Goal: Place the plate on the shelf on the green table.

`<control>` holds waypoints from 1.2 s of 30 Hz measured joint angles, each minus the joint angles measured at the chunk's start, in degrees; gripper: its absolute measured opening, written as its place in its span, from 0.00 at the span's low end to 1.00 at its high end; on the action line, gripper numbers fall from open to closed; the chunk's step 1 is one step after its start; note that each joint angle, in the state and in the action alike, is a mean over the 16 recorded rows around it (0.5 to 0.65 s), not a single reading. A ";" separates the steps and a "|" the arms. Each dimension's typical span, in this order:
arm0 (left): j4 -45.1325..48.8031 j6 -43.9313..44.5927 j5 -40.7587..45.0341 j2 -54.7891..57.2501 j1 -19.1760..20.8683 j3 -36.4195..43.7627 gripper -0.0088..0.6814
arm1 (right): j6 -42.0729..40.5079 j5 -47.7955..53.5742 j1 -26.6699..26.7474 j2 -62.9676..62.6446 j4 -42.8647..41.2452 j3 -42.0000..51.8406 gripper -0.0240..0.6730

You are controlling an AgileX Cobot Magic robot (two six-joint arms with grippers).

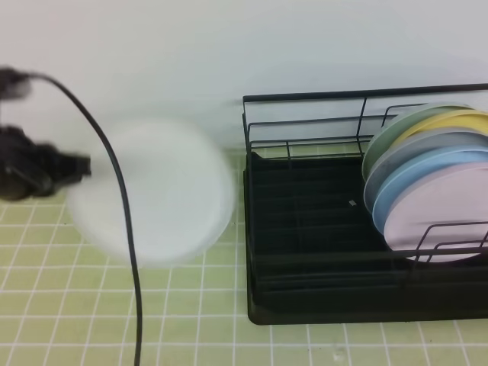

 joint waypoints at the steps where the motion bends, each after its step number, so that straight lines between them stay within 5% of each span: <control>1: -3.41 2.56 0.14 -1.45 -0.16 0.00 0.01 | -0.03 -0.10 0.00 0.00 1.13 -0.16 0.03; 7: -27.37 20.60 3.02 -8.50 -1.81 0.00 0.01 | -4.79 -0.17 0.00 0.00 16.11 -2.13 0.03; 14: -49.20 38.54 7.17 -11.80 -7.20 0.00 0.01 | -25.67 3.00 0.00 0.00 49.52 -5.70 0.04; 22: -59.17 47.18 2.92 -11.84 -19.27 0.00 0.01 | -49.59 9.14 0.00 0.00 81.46 -8.23 0.31; 30: -64.58 54.94 -7.61 -11.74 -31.49 0.00 0.01 | -53.95 12.88 0.00 0.00 91.30 -8.64 0.65; 36: -67.47 59.23 -10.96 -11.74 -35.94 0.00 0.01 | -53.87 12.47 0.00 0.00 92.67 -8.71 0.74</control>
